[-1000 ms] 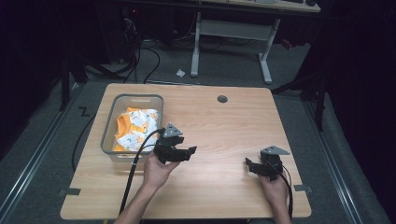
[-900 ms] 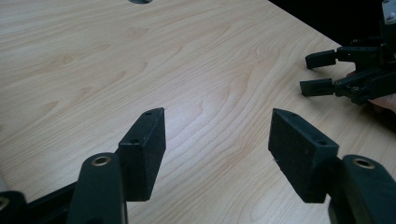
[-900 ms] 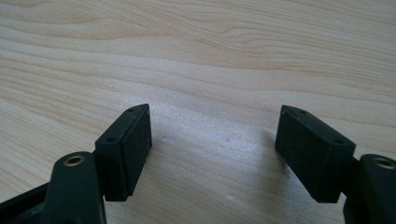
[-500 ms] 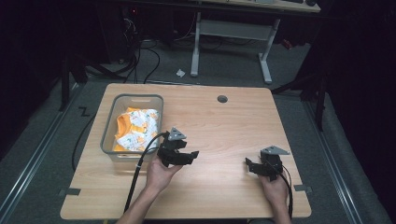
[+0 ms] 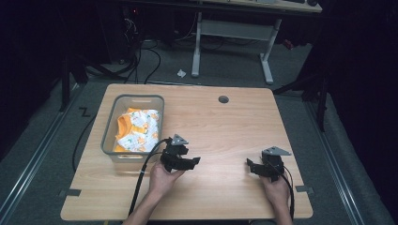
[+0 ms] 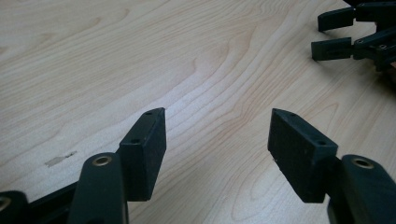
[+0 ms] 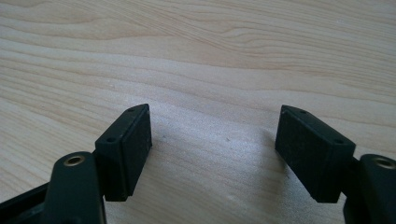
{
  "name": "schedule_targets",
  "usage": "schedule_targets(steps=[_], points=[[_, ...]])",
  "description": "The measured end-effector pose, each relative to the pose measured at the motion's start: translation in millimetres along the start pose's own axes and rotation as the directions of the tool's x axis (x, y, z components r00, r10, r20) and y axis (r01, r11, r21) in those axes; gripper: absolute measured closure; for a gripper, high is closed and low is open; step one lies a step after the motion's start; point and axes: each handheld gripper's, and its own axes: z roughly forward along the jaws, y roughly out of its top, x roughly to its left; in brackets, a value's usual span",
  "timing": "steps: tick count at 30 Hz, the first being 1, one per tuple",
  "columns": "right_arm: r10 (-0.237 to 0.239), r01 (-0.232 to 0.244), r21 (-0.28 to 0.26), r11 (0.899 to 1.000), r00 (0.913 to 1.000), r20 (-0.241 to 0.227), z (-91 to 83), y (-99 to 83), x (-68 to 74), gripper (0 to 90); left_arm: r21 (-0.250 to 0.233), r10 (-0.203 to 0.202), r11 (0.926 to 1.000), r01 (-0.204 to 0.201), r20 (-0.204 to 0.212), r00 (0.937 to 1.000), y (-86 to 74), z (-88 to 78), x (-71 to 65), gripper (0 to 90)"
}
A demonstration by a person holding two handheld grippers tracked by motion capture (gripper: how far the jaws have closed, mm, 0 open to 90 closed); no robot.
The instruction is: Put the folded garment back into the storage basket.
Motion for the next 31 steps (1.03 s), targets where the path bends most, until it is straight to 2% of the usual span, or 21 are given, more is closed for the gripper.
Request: schedule_targets(steps=[7,11,14,16,19,21,24,27,29,31], points=[[0.000,0.000,0.000,1.000,1.0000,0.000,0.0,0.0,0.0,27.4,0.014,-0.002,0.9999,0.002,-0.025,0.9997,-7.8,7.1,2.8,37.4],[0.000,0.000,0.000,1.000,1.0000,0.000,0.0,0.0,0.0,27.4,0.021,-0.018,0.9996,0.019,-0.032,0.9993,-13.0,13.4,6.3,37.5],[0.000,0.000,0.000,1.000,1.0000,0.000,0.0,0.0,0.0,27.4,0.034,-0.029,0.9990,0.030,-0.052,0.9982,-15.6,18.1,10.1,37.5],[0.000,0.000,0.000,1.000,1.0000,0.000,0.0,0.0,0.0,27.4,0.031,-0.016,0.9994,0.019,-0.079,0.9967,-16.6,20.7,10.9,37.4],[0.000,0.000,0.000,1.000,1.0000,0.000,0.0,0.0,0.0,27.4,0.041,0.037,0.9987,-0.030,-0.157,0.9870,-20.7,27.8,10.7,37.3],[0.000,0.000,0.000,1.000,1.0000,0.000,0.0,0.0,0.0,27.4,0.056,0.044,0.9979,-0.034,-0.172,0.9841,-25.2,32.9,12.8,37.2],[0.000,0.000,0.000,1.000,1.0000,0.000,0.0,0.0,0.0,27.4,-0.005,0.094,0.9952,-0.097,-0.219,0.9711,-34.1,35.7,12.6,36.1],[-0.001,0.001,0.000,1.000,1.0000,0.000,0.0,0.0,0.1,27.4,-0.020,0.074,0.9965,-0.081,-0.216,0.9736,-35.0,35.2,14.8,35.1],[-0.001,0.001,-0.001,1.000,1.0000,0.000,0.0,-0.1,0.1,27.4,-0.013,0.086,0.9957,-0.091,-0.224,0.9708,-35.1,36.0,13.1,34.2],[-0.001,0.001,-0.001,1.000,1.0000,0.000,0.0,-0.1,0.0,27.4,-0.013,0.084,0.9959,-0.090,-0.223,0.9712,-35.1,36.1,12.8,32.5]])
